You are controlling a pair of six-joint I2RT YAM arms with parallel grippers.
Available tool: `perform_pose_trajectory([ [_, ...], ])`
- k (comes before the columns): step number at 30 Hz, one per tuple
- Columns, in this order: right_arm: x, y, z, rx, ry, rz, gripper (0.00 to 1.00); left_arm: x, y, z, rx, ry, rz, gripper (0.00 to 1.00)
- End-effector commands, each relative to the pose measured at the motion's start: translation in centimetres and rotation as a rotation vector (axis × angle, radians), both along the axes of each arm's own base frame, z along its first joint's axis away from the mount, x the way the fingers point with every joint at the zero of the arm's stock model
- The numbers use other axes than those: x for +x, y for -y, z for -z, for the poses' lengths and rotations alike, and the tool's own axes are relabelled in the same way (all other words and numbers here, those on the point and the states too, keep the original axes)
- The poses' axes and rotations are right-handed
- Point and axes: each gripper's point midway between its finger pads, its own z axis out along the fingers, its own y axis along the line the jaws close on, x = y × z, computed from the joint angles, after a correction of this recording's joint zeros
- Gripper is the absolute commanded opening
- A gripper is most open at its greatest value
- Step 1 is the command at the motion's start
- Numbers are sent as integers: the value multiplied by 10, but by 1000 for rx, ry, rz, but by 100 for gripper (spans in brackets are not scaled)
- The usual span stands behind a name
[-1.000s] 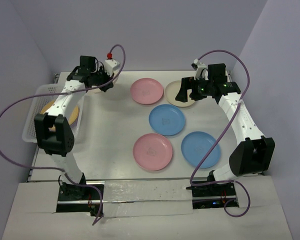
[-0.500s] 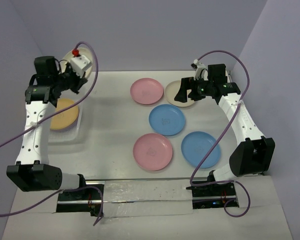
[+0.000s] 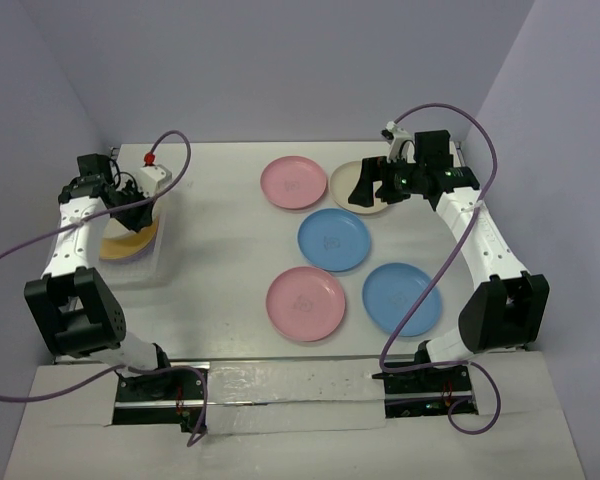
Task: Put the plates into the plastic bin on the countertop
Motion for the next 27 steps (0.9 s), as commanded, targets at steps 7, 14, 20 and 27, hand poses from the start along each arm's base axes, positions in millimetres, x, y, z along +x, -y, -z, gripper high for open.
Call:
perform_pose_trajectory([
  [7, 1, 4, -9, -1, 48, 10, 100, 27, -37, 29, 55, 7, -78, 0],
  [14, 4, 2, -11, 4, 43, 9, 100, 16, -42, 33, 80, -33, -74, 12],
  [20, 17, 15, -11, -34, 50, 100, 100, 13, -41, 5, 47, -11, -58, 73],
  [27, 54, 58, 11, -63, -2, 385, 100, 44, -30, -101, -75, 257, -153, 99],
])
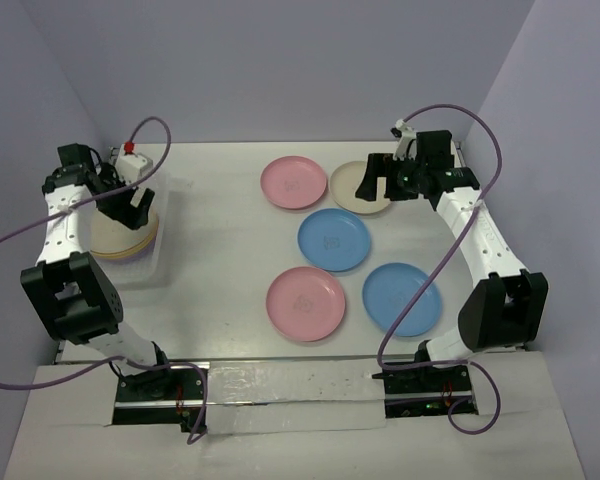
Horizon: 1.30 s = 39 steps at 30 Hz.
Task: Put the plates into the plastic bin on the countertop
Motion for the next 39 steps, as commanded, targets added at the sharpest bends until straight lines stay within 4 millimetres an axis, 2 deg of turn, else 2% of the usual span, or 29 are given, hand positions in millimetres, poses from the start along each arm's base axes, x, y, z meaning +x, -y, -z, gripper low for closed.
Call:
perform_pose_trajectory([
  [1, 45, 44, 8, -17, 5, 264, 100, 28, 17, -129, -114, 368, -71, 99],
  [2, 50, 51, 11, -11, -9, 300, 100, 31, 20, -150, -145, 443, -104, 99],
  [3, 56, 55, 17, -20, -21, 324, 100, 32, 21, -158, -157, 472, -115, 99],
  [5, 73, 69, 48, -50, -109, 432, 98, 33, 31, -183, -265, 566, -187, 99],
  [6, 78, 83, 57, -57, -134, 476, 96, 33, 33, -199, -279, 622, -191, 99],
  [9, 97, 98, 96, -86, -234, 561, 89, 34, 40, -212, -375, 663, -271, 99],
  [10, 101, 101, 104, -94, -247, 577, 87, 35, 38, -221, -392, 698, -298, 99],
  [11, 108, 106, 115, -107, -265, 603, 85, 36, 34, -220, -412, 700, -357, 99],
  [12, 113, 109, 115, -107, -259, 615, 83, 36, 33, -224, -416, 715, -371, 99],
  [14, 121, 115, 130, -122, -279, 650, 80, 36, 29, -223, -421, 727, -422, 99],
  [16, 132, 119, 132, -128, -268, 673, 77, 34, 27, -221, -415, 734, -436, 99],
  [18, 137, 121, 146, -137, -287, 684, 75, 32, 25, -218, -406, 735, -451, 99],
  [21, 153, 123, 158, -146, -294, 693, 70, 32, 22, -205, -393, 704, -479, 99],
  [24, 163, 127, 168, -172, -297, 698, 58, 34, 22, -190, -372, 651, -478, 99],
  [26, 166, 130, 177, -193, -309, 700, 51, 34, 15, -185, -344, 652, -505, 99],
  [28, 167, 133, 181, -211, -317, 708, 45, 34, 12, -182, -326, 658, -511, 99],
  [33, 173, 138, 181, -240, -311, 714, 42, 35, 19, -180, -343, 644, -478, 99],
  [36, 176, 137, 181, -246, -327, 690, 37, 37, 22, -178, -344, 625, -472, 99],
  [39, 173, 139, 186, -251, -349, 676, 27, 38, 24, -179, -345, 614, -456, 99],
])
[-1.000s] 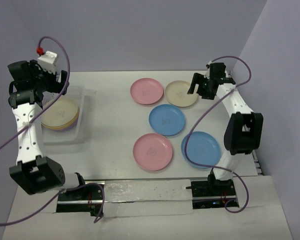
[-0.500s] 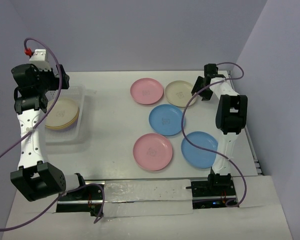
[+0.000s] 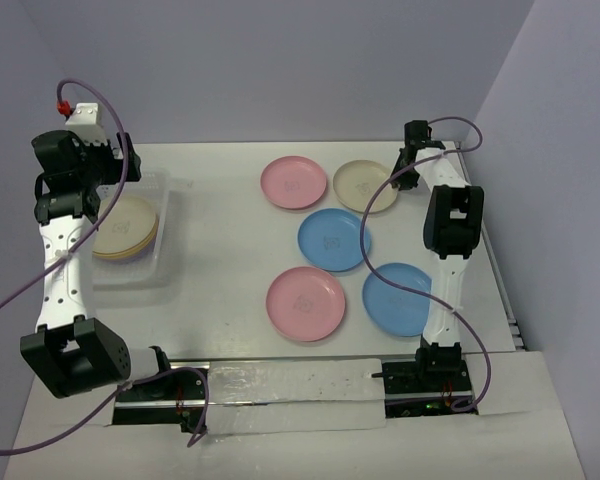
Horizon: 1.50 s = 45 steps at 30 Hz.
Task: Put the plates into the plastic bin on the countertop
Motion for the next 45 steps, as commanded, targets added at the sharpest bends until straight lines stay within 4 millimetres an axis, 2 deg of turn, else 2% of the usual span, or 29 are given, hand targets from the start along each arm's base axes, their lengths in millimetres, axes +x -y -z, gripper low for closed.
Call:
perform_pose_trajectory([
  [1, -3, 14, -5, -21, -20, 2, 23, 3, 7, -17, 16, 23, 47, 99],
  [2, -3, 16, -14, -11, -4, 6, 16, 2, 8, -17, 15, 23, 50, 99],
  [4, -6, 25, -17, 7, 1, 21, 10, 2, 9, -15, 10, 20, 53, 99],
  [6, -8, 41, -44, 32, 49, 51, 0, 3, 11, -12, -4, 12, 57, 99],
  [7, -9, 50, -47, 37, 56, 66, 0, 4, 11, -9, -9, 2, 57, 99],
  [9, -11, 58, -82, 98, 142, 65, 0, 6, 14, -5, -39, -23, 66, 99],
  [12, -22, 68, -115, 144, 225, 56, 0, 8, 26, -2, -70, -53, 129, 99],
  [13, -22, 61, -143, 169, 299, 16, 0, 7, 36, -8, -82, -44, 177, 99],
  [14, -30, 56, -157, 179, 335, 3, 0, 5, 46, -13, -81, -33, 205, 99],
  [17, -43, 27, -193, 212, 432, -87, 0, 0, 70, -24, -53, -6, 269, 99],
  [19, -52, 5, -204, 222, 445, -144, 0, -7, 89, -29, -53, 2, 332, 99],
  [21, -62, -30, -220, 223, 471, -230, 0, -12, 108, -35, -89, 0, 389, 99],
  [22, -68, -48, -224, 224, 474, -274, 0, -16, 118, -36, -108, -9, 422, 99],
  [24, -78, -71, -220, 211, 459, -323, 0, -23, 143, -37, -136, -24, 504, 99],
  [25, -86, -99, -226, 212, 465, -384, 0, -29, 152, -38, -149, -30, 532, 96],
  [26, -94, -118, -227, 216, 463, -426, 0, -33, 167, -38, -159, -37, 568, 94],
  [29, -113, -154, -226, 207, 453, -510, 0, -47, 199, -37, -191, -54, 622, 91],
  [32, -132, -192, -228, 202, 453, -606, 0, -52, 218, -28, -175, -83, 649, 87],
  [33, -135, -194, -230, 197, 459, -617, 0, -53, 223, -24, -162, -92, 650, 86],
  [34, -143, -207, -233, 196, 466, -654, 0, -55, 230, -16, -148, -113, 657, 83],
  [38, -164, -238, -240, 181, 483, -753, 0, -59, 248, 13, -134, -194, 678, 78],
  [41, -178, -252, -246, 177, 502, -802, 0, -56, 253, 31, -124, -247, 671, 73],
  [45, -188, -261, -254, 162, 523, -838, 0, -49, 252, 46, -111, -292, 644, 65],
])
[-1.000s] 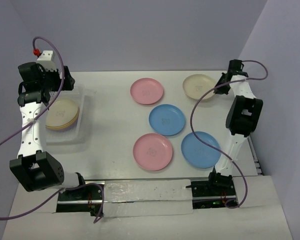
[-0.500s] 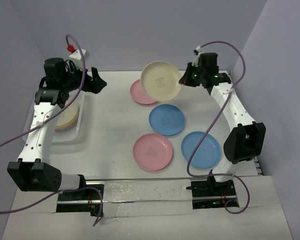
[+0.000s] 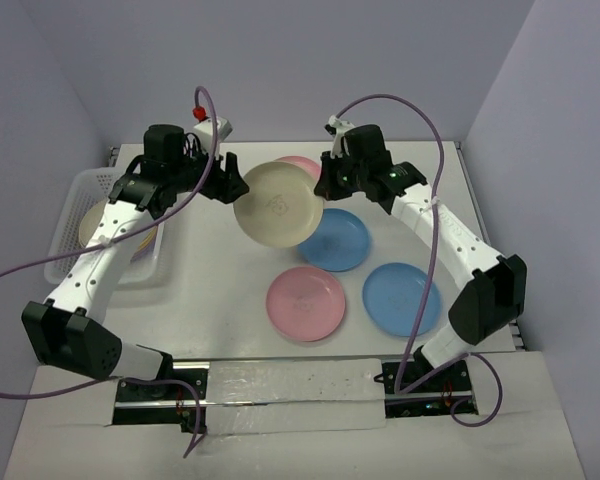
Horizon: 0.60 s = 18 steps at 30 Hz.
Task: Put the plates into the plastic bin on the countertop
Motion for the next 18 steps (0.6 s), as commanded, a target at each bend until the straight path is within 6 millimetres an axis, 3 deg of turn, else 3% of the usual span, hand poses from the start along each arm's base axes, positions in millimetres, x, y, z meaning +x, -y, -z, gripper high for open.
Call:
perform_pose_trajectory([
  [1, -12, -5, -44, 20, 137, -26, 0, 7, -4, 24, 45, -70, -49, 61],
  [4, -17, -8, -49, 16, 154, -36, 0, 10, -4, 32, 66, -90, -53, 50],
  [7, -19, -10, -49, 16, 153, -43, 0, 11, -6, 37, 96, -77, -45, 32],
  [10, -20, -12, -46, 8, 142, -53, 3, 13, -9, 41, 108, -84, -63, 0],
  [12, -20, -13, -46, 9, 140, -52, 17, 10, -9, 42, 101, -85, -58, 0],
  [13, -20, -13, -46, 11, 139, -51, 43, 8, -8, 42, 95, -87, -55, 0],
  [16, -19, -13, -45, 12, 130, -42, 90, 5, -13, 35, 69, -73, -63, 0],
  [18, -18, -12, -45, 9, 126, -33, 100, 8, -25, 32, 58, -73, -86, 0],
])
